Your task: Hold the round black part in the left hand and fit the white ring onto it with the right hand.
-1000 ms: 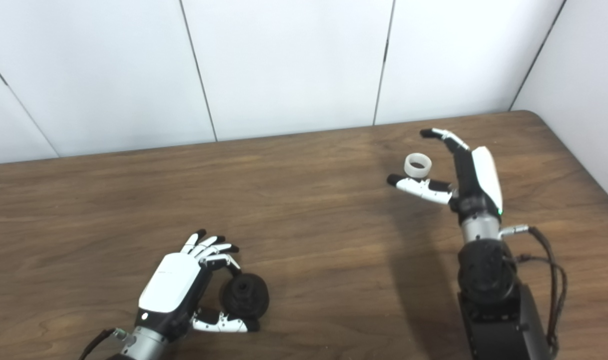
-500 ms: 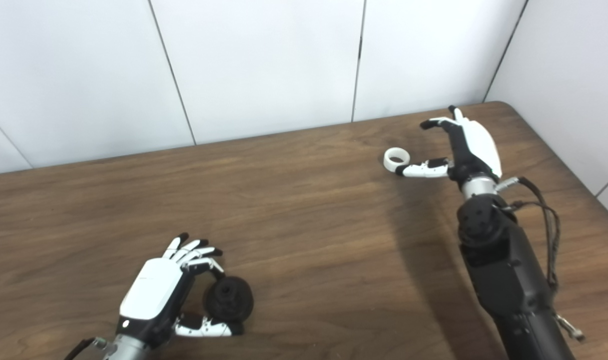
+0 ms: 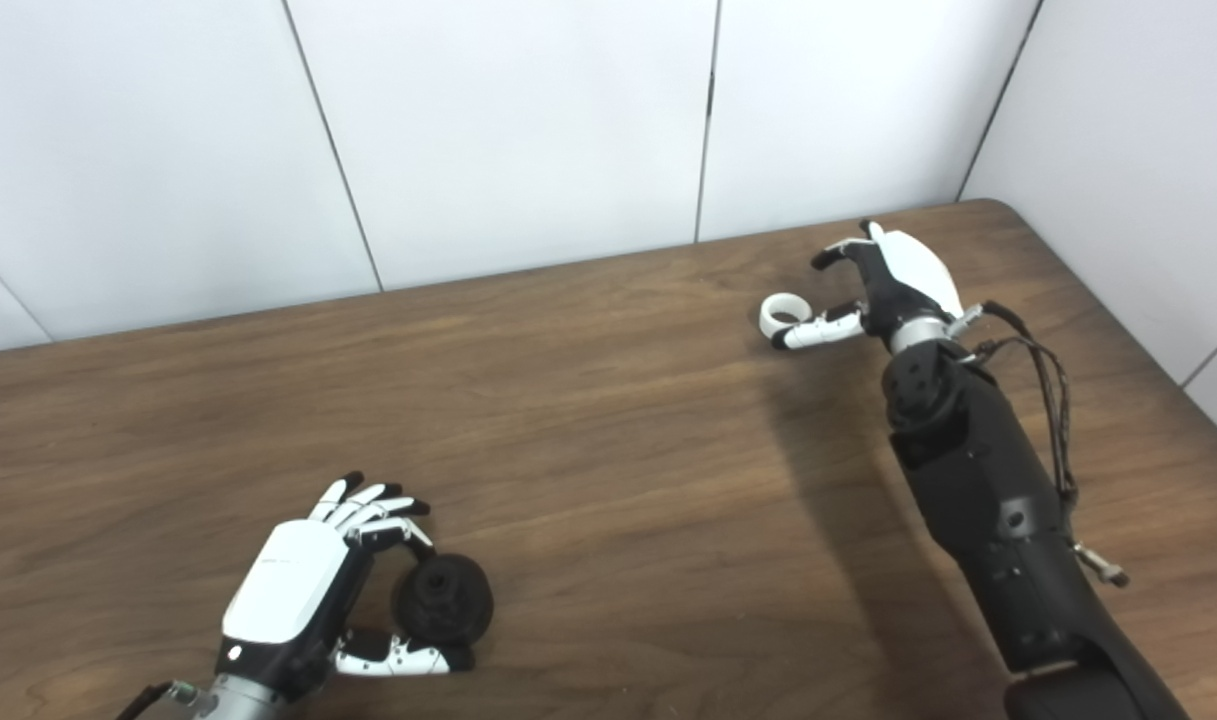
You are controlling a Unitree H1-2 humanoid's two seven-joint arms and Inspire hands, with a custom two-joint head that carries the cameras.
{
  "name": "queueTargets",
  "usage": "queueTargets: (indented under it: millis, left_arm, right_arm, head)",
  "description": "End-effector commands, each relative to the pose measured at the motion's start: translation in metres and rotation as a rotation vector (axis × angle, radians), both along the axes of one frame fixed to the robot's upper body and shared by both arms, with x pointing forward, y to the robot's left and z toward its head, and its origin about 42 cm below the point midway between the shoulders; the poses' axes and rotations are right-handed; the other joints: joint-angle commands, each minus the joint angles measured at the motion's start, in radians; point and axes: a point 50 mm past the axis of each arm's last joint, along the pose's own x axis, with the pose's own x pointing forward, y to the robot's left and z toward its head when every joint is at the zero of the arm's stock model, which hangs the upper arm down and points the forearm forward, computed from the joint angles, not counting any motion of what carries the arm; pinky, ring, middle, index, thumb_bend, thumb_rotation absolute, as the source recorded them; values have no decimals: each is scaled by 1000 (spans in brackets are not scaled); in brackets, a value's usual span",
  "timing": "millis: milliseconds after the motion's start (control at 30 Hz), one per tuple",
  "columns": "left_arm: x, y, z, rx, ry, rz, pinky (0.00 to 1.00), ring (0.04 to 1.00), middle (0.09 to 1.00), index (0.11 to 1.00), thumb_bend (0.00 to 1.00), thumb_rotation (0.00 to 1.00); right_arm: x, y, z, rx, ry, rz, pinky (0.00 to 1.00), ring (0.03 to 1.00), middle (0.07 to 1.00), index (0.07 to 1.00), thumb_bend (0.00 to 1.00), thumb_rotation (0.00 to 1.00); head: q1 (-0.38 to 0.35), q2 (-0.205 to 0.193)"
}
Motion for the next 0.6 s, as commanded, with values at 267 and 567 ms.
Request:
queueTargets:
  millis: [267,567]
  left_arm:
    - [1,11,-6,38,21,15,981,883,789,486,523,53]
    - [0,11,-6,43,31,12,989,888,791,486,523,53]
  right_arm:
    - [31,1,30,-29,-32,-16,968,1000,1000,725,894,287]
    - [40,0,26,-39,-5,-24,998,1000,982,708,881,276]
  head:
    - [3,-1]
    - [3,-1]
